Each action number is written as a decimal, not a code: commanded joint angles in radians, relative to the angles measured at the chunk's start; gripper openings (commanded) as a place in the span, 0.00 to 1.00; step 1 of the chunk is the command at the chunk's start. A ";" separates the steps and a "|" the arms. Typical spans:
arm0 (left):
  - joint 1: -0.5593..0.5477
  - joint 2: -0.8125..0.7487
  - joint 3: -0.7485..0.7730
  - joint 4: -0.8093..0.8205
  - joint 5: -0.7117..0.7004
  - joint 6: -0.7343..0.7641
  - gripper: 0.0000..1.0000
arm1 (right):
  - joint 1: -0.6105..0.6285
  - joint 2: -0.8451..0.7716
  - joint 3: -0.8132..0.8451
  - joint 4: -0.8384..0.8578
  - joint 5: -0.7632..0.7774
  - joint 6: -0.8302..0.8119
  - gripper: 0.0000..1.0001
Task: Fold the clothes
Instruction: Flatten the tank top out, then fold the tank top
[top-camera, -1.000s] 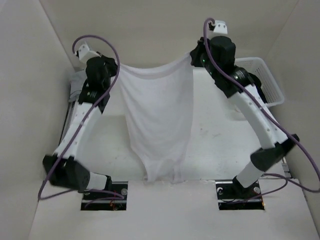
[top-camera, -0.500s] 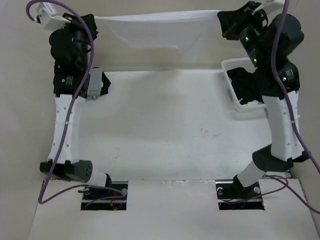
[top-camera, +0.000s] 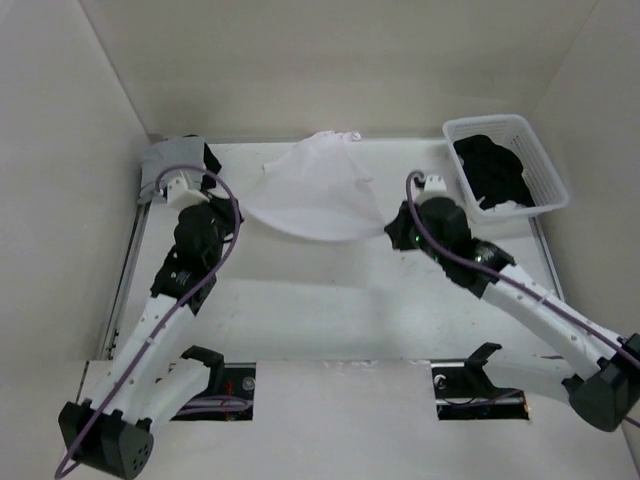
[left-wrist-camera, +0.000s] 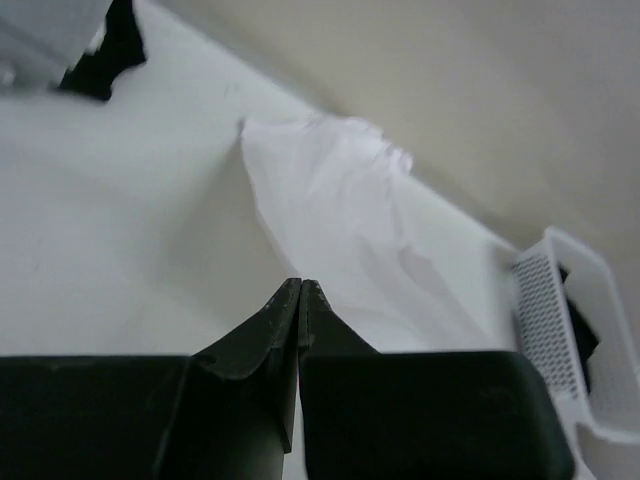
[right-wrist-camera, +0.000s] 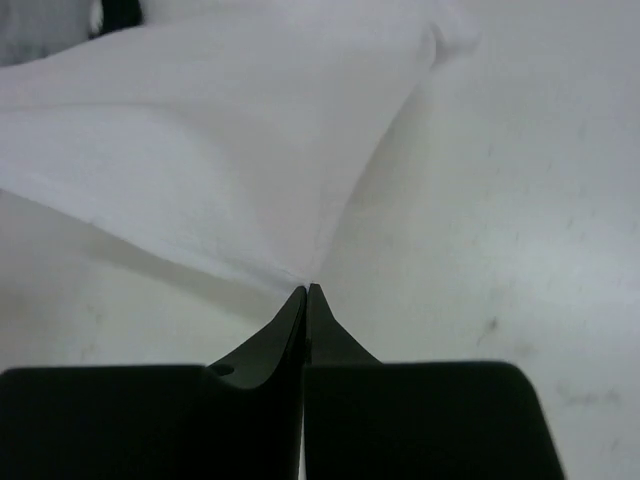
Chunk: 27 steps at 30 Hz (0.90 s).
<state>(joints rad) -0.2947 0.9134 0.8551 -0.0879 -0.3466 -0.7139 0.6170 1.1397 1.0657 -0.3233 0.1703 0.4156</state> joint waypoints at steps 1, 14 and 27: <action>-0.027 -0.207 -0.184 -0.063 -0.066 -0.031 0.00 | 0.132 -0.200 -0.256 0.078 0.098 0.170 0.00; -0.129 -0.806 -0.228 -0.840 -0.035 -0.331 0.00 | 1.057 -0.623 -0.612 -0.357 0.348 1.023 0.00; -0.080 -0.330 -0.223 -0.243 -0.075 -0.174 0.00 | 0.528 -0.459 -0.441 -0.245 0.298 0.547 0.00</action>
<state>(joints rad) -0.3859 0.4099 0.6720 -0.6624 -0.4088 -0.9401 1.3571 0.6697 0.6090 -0.7242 0.5396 1.2499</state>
